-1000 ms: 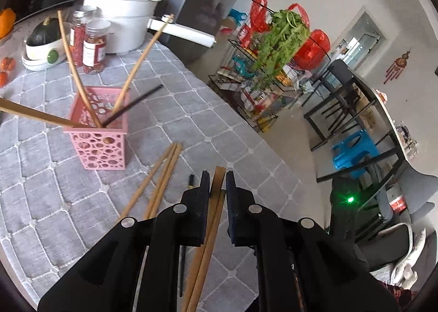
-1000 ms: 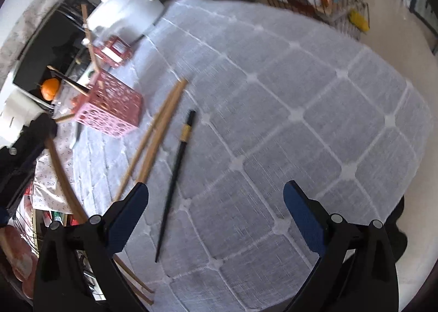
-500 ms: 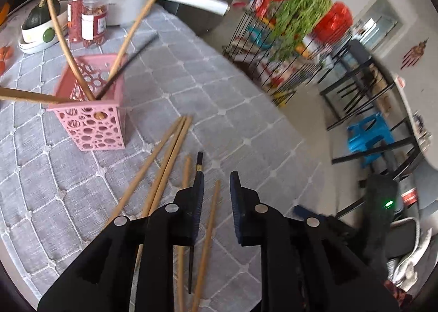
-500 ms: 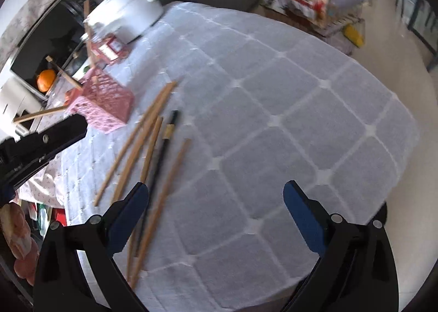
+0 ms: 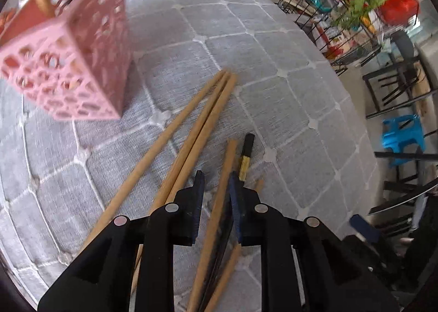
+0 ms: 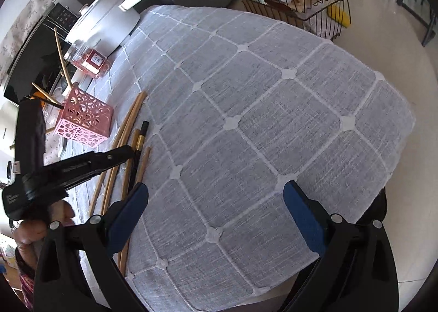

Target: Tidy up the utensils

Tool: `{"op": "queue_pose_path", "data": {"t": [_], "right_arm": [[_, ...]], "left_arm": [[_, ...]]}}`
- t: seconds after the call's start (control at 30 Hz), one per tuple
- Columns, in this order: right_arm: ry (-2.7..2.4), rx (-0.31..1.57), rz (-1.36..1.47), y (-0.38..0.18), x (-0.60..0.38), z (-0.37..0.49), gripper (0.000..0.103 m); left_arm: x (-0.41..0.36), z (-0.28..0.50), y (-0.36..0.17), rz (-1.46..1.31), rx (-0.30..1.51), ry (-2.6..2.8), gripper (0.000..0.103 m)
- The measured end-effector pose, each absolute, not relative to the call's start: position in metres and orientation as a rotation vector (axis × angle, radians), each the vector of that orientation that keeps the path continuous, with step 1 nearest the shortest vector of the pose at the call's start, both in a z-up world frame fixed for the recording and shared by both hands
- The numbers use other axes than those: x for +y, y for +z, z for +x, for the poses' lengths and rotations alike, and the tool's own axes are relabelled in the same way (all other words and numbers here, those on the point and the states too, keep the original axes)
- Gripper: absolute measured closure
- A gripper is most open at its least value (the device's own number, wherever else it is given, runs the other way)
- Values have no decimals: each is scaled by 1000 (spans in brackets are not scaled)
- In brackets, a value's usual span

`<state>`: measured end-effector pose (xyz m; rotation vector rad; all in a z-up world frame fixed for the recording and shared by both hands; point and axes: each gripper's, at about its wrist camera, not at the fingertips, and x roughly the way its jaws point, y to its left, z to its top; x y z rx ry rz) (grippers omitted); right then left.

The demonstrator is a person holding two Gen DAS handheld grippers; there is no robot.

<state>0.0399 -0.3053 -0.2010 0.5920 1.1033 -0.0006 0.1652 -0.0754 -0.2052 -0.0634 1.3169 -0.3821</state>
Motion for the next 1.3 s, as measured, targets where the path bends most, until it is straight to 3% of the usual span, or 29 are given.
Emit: {"op": "queue_pose_path", "data": {"t": [0.37, 0.53, 0.63, 0.8, 0.93, 1.3], "right_arm": [[-21, 1134, 609, -206, -303, 46, 7], [-78, 1202, 573, -205, -282, 68, 8], [-86, 1240, 536, -203, -260, 86, 20], [-112, 1309, 499, -206, -232, 108, 52], [-131, 1359, 530, -209, -227, 121, 67], [-148, 1424, 491, -209, -202, 130, 69]], "left_arm": [[-95, 162, -203, 161, 1284, -300, 96], [-62, 125, -162, 95, 1164, -346, 96], [-41, 99, -137, 67, 1107, -378, 96], [-10, 61, -100, -1, 1003, -437, 97], [-9, 54, -78, -38, 945, -478, 97], [3, 47, -58, -101, 892, -521, 97]]}}
